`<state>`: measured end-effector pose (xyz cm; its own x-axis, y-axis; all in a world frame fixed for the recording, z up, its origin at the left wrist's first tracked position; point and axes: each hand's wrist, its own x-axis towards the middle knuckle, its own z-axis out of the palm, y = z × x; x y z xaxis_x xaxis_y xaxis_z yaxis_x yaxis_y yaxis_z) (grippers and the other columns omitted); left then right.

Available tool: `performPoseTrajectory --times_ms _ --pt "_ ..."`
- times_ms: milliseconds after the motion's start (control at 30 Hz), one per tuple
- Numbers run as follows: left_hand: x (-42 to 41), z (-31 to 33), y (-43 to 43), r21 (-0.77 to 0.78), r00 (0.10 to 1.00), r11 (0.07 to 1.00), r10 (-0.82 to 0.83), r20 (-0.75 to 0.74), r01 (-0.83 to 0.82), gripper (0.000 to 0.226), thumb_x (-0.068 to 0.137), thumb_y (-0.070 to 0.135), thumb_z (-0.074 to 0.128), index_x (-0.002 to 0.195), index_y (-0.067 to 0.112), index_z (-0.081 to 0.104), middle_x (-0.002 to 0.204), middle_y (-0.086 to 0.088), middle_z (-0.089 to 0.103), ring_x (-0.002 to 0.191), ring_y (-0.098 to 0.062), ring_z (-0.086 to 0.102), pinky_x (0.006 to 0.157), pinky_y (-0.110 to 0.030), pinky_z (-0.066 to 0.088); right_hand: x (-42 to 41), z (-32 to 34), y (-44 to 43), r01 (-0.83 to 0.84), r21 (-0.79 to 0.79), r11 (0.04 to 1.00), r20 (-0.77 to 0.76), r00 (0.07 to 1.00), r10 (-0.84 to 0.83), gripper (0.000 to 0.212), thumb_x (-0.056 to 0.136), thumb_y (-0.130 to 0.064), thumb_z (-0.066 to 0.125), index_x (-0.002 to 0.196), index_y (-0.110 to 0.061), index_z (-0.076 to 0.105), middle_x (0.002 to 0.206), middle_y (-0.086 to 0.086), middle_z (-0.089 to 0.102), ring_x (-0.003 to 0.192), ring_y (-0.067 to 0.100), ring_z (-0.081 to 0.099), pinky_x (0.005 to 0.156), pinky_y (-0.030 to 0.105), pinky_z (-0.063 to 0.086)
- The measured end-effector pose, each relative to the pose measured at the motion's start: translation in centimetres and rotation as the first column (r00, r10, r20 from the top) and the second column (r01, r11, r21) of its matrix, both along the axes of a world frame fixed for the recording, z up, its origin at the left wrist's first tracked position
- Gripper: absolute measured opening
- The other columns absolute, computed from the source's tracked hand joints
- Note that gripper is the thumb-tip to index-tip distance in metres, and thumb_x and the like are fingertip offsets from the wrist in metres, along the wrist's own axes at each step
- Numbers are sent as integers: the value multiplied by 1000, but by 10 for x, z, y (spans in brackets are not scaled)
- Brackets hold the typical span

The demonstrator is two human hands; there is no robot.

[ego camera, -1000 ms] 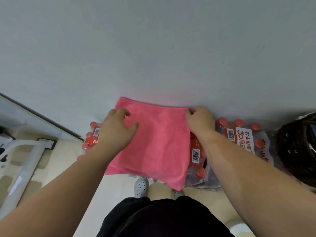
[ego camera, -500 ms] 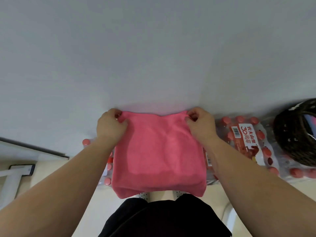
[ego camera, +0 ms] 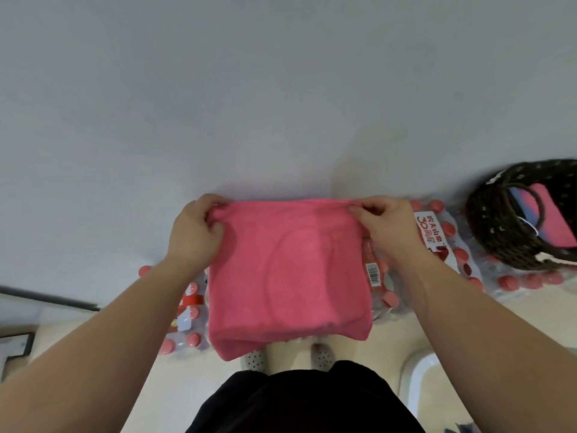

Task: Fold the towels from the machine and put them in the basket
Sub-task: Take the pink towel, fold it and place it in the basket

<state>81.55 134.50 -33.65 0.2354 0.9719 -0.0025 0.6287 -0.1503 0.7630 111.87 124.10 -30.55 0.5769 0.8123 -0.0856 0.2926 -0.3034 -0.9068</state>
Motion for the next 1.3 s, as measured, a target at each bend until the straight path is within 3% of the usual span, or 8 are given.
performPoseTrajectory --times_ms 133,300,467,567,667,833,1067,1300 --pt "-3 25 -13 74 1000 997 0 14 -1 21 74 18 50 84 15 68 82 -5 64 76 -19 55 70 -28 39 8 16 -15 48 98 994 -104 994 -38 5 82 -20 80 86 -16 80 83 0 77 84 18 73 79 35 58" --pt "-2 63 -38 94 994 993 70 88 -78 14 77 1 67 69 12 66 63 -6 64 53 -5 51 52 -12 42 23 41 -36 6 225 974 -117 993 21 14 84 -8 77 76 -19 74 67 -9 72 64 0 62 61 15 48" --pt "1 97 -64 39 972 994 88 218 -99 10 79 0 68 72 6 64 70 -23 62 54 -14 45 47 -22 36 47 60 -58 -189 146 971 -173 962 213 30 86 0 73 113 -12 68 81 3 69 66 3 65 62 15 53" --pt "3 110 -69 91 999 995 48 21 -50 17 80 3 71 91 16 67 75 -2 68 54 -6 52 48 -16 40 61 66 -56 -332 -94 939 178 922 344 26 85 -13 77 112 -13 74 94 3 73 88 15 69 87 28 55" --pt "12 118 -66 171 966 985 46 -255 -1 34 86 9 66 117 20 71 99 1 75 73 -7 63 63 -22 47 60 73 -41 -378 -220 900 416 798 436 17 85 -19 76 102 -15 78 94 0 73 86 14 64 84 29 51" --pt "23 121 -44 194 858 977 28 -513 84 18 88 12 59 95 15 76 98 -3 74 90 -23 63 76 -31 47 51 76 -9 -406 -409 817 514 637 575 34 88 -14 68 121 -8 70 124 12 68 113 26 63 98 33 47" --pt "33 114 -14 256 802 966 174 -571 -27 17 91 16 56 97 19 72 99 -5 64 90 -31 61 69 -34 44 47 71 19 -290 -305 907 565 712 418 14 86 -13 63 95 -12 74 96 7 68 91 26 62 74 28 44" --pt "38 101 -7 290 861 952 229 -454 -100 21 91 21 52 98 24 72 91 -4 71 82 -31 62 66 -33 46 48 56 23 -224 -169 960 554 784 280 17 88 -12 56 95 -16 71 95 5 69 85 22 59 75 29 44"
